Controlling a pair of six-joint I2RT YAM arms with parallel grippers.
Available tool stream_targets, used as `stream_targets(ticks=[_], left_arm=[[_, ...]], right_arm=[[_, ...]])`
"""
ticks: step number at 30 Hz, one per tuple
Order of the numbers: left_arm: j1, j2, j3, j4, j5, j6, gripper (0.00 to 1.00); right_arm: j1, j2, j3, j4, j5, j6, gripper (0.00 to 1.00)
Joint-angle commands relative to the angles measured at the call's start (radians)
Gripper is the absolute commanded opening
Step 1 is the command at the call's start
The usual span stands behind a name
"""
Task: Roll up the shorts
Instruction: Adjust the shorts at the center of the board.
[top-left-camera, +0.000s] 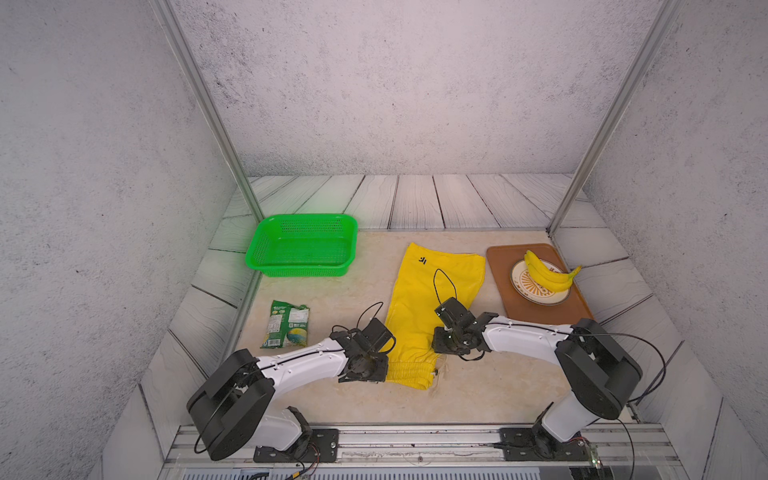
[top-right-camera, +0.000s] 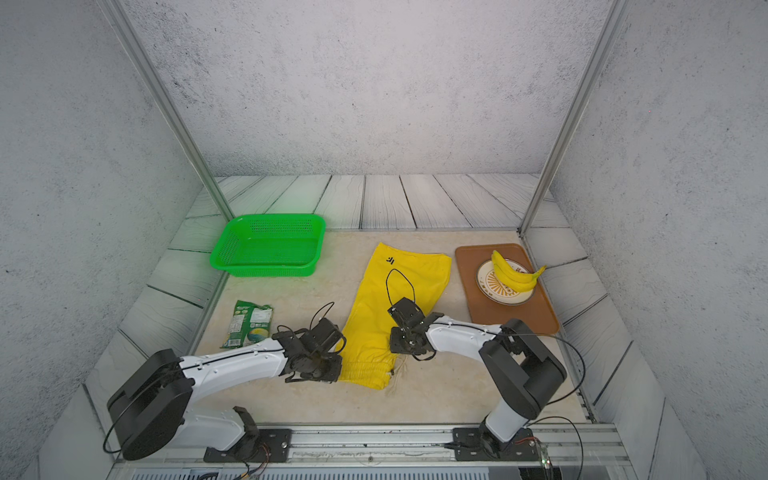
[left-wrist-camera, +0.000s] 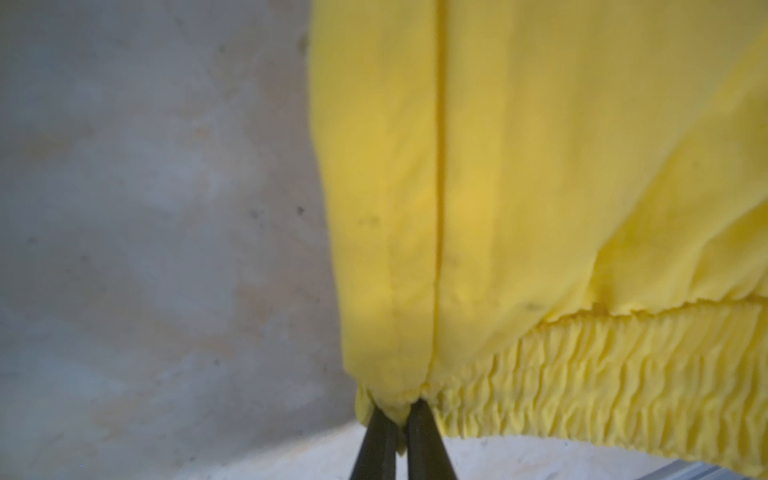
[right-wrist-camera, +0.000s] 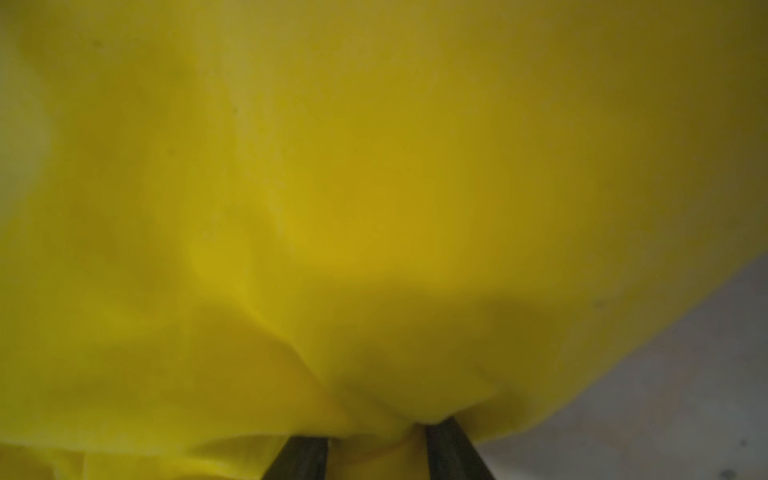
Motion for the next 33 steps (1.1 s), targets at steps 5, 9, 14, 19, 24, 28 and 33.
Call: stream_targets(ticks=[5, 9, 14, 19, 24, 28, 33], left_arm=[[-0.002, 0.183, 0.114, -0.007, -0.005, 0.019, 0.02], [0.003, 0.195, 0.186, -0.048, -0.019, 0.029, 0.04], [0.004, 0.111, 0.171, -0.068, -0.002, 0.014, 0.09], [0.005, 0.033, 0.125, -0.041, 0.015, 0.005, 0.12], [0.006, 0.033, 0.107, -0.007, 0.003, -0.004, 0.17], [0.009, 0.07, 0.115, 0.0, -0.02, 0.001, 0.19], [0.014, 0.08, 0.114, 0.0, -0.054, -0.005, 0.22]], right_arm=[[-0.126, 0.158, 0.144, -0.087, 0.114, -0.135, 0.43], [-0.128, 0.122, 0.198, -0.153, 0.111, -0.211, 0.43], [-0.104, -0.067, 0.155, -0.215, 0.042, -0.263, 0.43], [-0.039, -0.263, 0.045, -0.199, -0.075, -0.294, 0.41], [0.028, -0.319, -0.072, -0.064, -0.219, -0.266, 0.35], [0.042, -0.253, -0.127, 0.027, -0.227, -0.223, 0.31], [0.042, -0.142, -0.188, 0.066, -0.16, -0.169, 0.28]])
